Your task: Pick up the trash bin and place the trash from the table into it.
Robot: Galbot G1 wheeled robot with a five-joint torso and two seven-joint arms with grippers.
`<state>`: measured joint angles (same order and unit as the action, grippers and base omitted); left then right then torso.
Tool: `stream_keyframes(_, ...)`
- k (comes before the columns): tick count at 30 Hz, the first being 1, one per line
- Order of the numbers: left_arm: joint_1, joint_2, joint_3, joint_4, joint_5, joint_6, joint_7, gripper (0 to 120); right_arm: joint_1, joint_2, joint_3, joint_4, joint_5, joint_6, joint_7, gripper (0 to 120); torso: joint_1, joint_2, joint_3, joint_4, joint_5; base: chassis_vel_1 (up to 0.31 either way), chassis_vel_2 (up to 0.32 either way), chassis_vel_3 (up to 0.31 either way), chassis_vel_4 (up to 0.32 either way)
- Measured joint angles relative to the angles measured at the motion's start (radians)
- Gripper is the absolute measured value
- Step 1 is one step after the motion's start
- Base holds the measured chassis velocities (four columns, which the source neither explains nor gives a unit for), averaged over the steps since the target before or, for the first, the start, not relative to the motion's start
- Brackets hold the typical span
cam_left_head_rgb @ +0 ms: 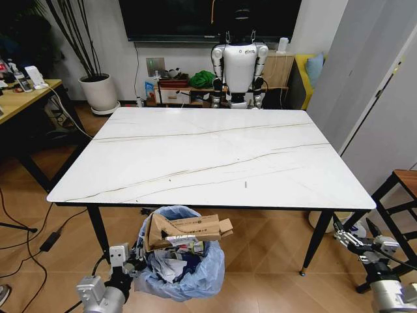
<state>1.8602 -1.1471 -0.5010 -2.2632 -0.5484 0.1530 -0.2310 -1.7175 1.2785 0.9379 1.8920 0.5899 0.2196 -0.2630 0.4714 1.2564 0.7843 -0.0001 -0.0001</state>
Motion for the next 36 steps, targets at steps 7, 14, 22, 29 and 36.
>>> stream_keyframes(7, -0.002, 0.004, 0.000, 0.007, 0.023, -0.010, -0.005, 0, 0.000, 0.000, 0.000, 0.000, 0.000, -0.001, 0.000, 100, 0.000, 0.000, 0.000, 0.0000, 0.0001, 0.000, 0.000, 0.000, 0.000)
stream_keyframes(14, -0.010, 0.011, 0.000, 0.010, 0.027, -0.010, -0.009, 0, 0.000, -0.001, 0.000, 0.000, 0.001, -0.001, 0.000, 100, 0.000, 0.000, 0.000, -0.0001, 0.0001, 0.000, 0.000, 0.000, 0.000)
stream_keyframes(22, -0.011, 0.010, 0.007, 0.018, 0.032, -0.012, -0.006, 0, 0.000, -0.001, 0.000, 0.000, 0.001, -0.001, -0.001, 100, 0.000, 0.000, 0.000, 0.0000, 0.0001, 0.000, 0.000, 0.000, 0.000)
stream_keyframes(29, -0.013, 0.006, 0.010, 0.022, 0.030, -0.013, -0.003, 0, 0.000, -0.001, 0.000, 0.000, 0.001, -0.001, -0.001, 100, 0.000, 0.000, 0.000, 0.0000, 0.0000, 0.000, 0.000, 0.000, 0.000)
stream_keyframes(36, -0.012, 0.006, 0.011, 0.019, 0.027, -0.013, -0.003, 0, 0.000, -0.001, -0.001, 0.000, 0.002, 0.000, -0.001, 100, 0.000, 0.000, 0.000, 0.0000, 0.0001, 0.000, 0.000, 0.000, 0.000)
